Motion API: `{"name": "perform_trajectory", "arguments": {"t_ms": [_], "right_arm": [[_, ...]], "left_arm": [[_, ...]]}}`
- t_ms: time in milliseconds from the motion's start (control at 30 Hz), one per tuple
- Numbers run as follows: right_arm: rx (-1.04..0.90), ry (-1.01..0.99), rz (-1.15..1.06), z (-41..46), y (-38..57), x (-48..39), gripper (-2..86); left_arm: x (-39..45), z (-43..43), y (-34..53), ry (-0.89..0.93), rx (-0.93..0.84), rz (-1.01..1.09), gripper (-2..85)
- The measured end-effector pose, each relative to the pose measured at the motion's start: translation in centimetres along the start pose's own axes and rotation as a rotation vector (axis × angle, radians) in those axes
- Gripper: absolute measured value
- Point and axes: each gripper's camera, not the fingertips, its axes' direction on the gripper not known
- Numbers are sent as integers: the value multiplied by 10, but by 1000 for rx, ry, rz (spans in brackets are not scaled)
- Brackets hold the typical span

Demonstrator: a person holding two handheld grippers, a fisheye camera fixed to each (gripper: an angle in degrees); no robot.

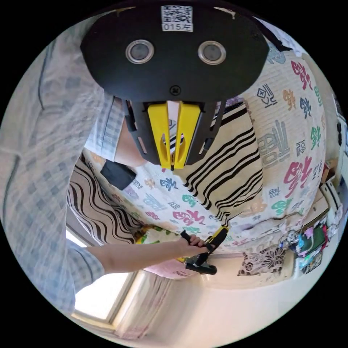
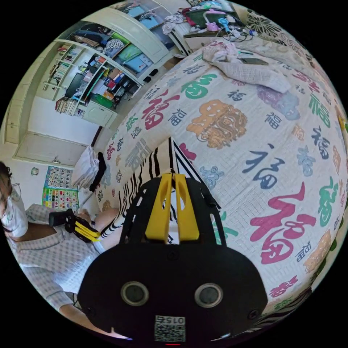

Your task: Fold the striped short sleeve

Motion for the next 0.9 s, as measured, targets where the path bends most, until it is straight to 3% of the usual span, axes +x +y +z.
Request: {"name": "perform_trajectory", "arguments": {"t_ms": [133,333,400,500,567,633,700,767,900], "right_arm": [[9,-27,64,12,36,58,-1],[75,-118,106,14,59,114,26],[87,-141,181,16,68,136,47],[150,-181,254,14,91,164,80],[219,-212,278,9,112,174,80],[288,-196,282,2,127,174,82],[352,-189,294,-4,139,176,86],[403,-250,305,-5,149,184,97],[326,-257,274,11,141,186,98]], "left_arm": [[36,84,-34,-125,-289,210,2],[34,158,-70,-68,-376,207,18],[24,188,-75,1,-432,170,48],[0,217,-79,257,-438,69,54],[-33,221,-83,438,-396,-7,63],[-69,215,-88,484,-325,-71,60],[-109,204,-96,403,-242,-114,60],[-161,197,-114,162,-204,-122,65],[-228,207,-153,-140,-122,-55,77]]}}
